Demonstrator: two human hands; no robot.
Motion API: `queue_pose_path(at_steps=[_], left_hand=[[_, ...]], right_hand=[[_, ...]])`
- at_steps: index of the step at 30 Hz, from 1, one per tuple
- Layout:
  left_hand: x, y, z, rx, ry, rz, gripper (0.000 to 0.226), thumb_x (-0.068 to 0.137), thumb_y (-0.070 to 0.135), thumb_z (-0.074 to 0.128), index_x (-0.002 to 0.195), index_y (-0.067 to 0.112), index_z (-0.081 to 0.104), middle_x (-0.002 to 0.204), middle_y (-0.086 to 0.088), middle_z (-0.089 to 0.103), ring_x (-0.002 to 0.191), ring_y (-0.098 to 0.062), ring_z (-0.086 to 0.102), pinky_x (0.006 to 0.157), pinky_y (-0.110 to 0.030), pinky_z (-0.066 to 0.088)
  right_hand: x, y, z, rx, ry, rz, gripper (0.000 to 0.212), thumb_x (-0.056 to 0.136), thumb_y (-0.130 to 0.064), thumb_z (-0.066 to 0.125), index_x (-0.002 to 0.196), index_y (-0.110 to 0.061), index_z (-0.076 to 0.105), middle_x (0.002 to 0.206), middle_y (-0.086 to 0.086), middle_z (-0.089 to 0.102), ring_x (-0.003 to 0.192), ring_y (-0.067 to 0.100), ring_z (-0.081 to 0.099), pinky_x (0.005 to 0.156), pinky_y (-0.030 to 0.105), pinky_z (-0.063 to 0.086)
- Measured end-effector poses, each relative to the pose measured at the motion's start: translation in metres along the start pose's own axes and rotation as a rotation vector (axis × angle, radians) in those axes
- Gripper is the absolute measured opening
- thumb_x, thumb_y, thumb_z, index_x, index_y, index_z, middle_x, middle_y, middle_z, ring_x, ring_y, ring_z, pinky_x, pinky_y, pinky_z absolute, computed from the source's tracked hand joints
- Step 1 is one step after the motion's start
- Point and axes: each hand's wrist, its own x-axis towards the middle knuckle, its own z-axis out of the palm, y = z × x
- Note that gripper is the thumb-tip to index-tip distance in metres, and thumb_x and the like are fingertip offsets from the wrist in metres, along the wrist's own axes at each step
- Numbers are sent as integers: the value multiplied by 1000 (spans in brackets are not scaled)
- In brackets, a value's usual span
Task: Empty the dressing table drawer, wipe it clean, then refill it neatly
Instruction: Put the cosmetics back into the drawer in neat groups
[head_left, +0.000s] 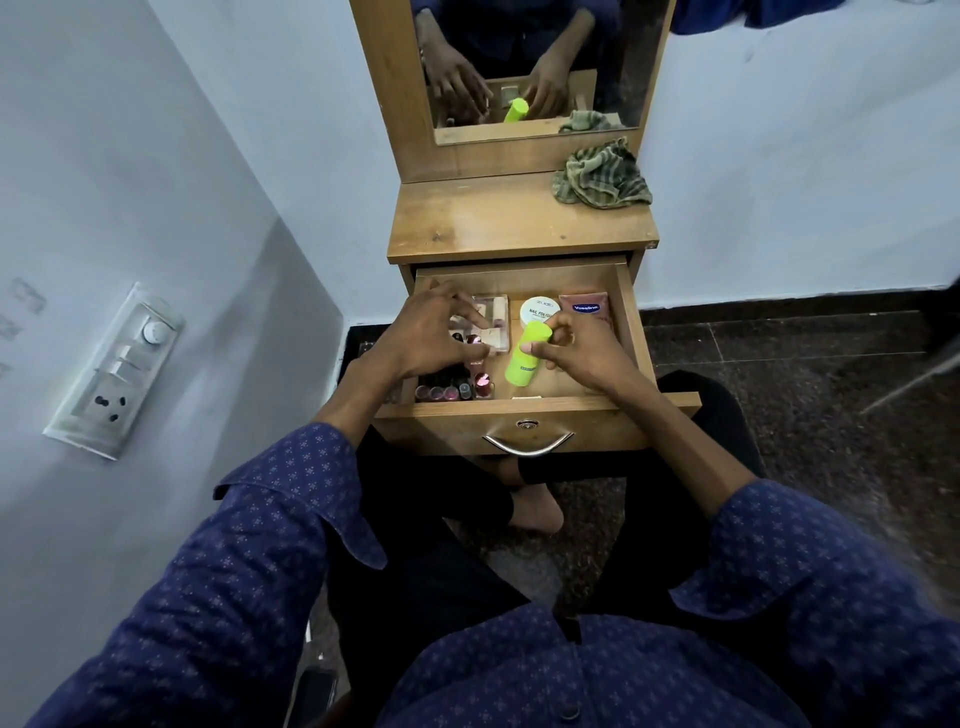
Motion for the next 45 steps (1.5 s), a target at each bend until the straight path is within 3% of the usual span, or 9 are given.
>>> queue_pose_path(at_steps=[6,10,14,17,20,26,33,41,45], left_hand=[[-11,3,19,-175,157,-30,14,92,42,75,98,30,78,115,3,67,117,-12,50,93,-19,37],[-19,2,36,-231,218,-72,23,91,46,70,106,31,78,111,7,67,115,-15,54,97,-35,46],[-23,2,39,-198,270,-59,25,95,47,67,111,32,77,113,7,68,116,-13,49,95,-33,44],[-23,0,38,-182,272,-88,35,96,49,64,119,26,76,118,5,69,126,-13,48,101,-32,43],[-24,1,40,-146,240,-83,43,96,50,59,124,21,74,119,3,70,129,-16,50,107,-39,45],[-24,4,40,-125,247,-78,36,100,47,60,112,19,77,113,2,70,121,-17,50,103,-42,45],[-25,6,39,-48,205,-87,46,96,51,55,111,15,78,114,1,71,114,-18,50,99,-44,47],[-27,11,37,-10,181,-102,45,97,50,57,114,13,78,115,0,70,116,-19,49,98,-43,47],[-27,10,36,18,173,-114,49,96,54,55,113,13,78,111,1,70,114,-19,50,97,-42,48]], right_hand=[[4,1,-1,148,21,53,44,83,-40,87,107,-9,67,80,-1,70,71,14,72,82,43,62],[7,-3,1,56,21,-11,36,81,-46,86,96,-19,67,81,-2,72,74,13,73,79,39,61],[6,-10,6,-112,-87,-155,22,86,-31,85,101,-22,71,88,-11,67,77,-1,60,73,25,47],[8,-8,15,-213,-169,-251,28,87,-25,82,113,-21,71,102,-8,68,88,6,65,87,36,55],[7,-8,18,-287,-185,-306,34,88,-22,78,121,-19,69,118,-5,67,105,14,64,101,37,48],[6,-7,15,-252,-220,-339,37,83,-16,80,117,-24,68,111,-11,67,100,-2,59,82,13,43],[3,-8,15,-178,-237,-349,35,79,-10,80,109,-24,68,96,-9,72,84,4,69,81,28,59],[0,-9,15,-129,-249,-353,36,80,-9,82,110,-21,68,102,-6,72,87,4,69,81,24,59],[2,-6,14,-77,-273,-299,40,81,-8,83,116,-20,67,108,2,71,92,16,71,84,27,60]])
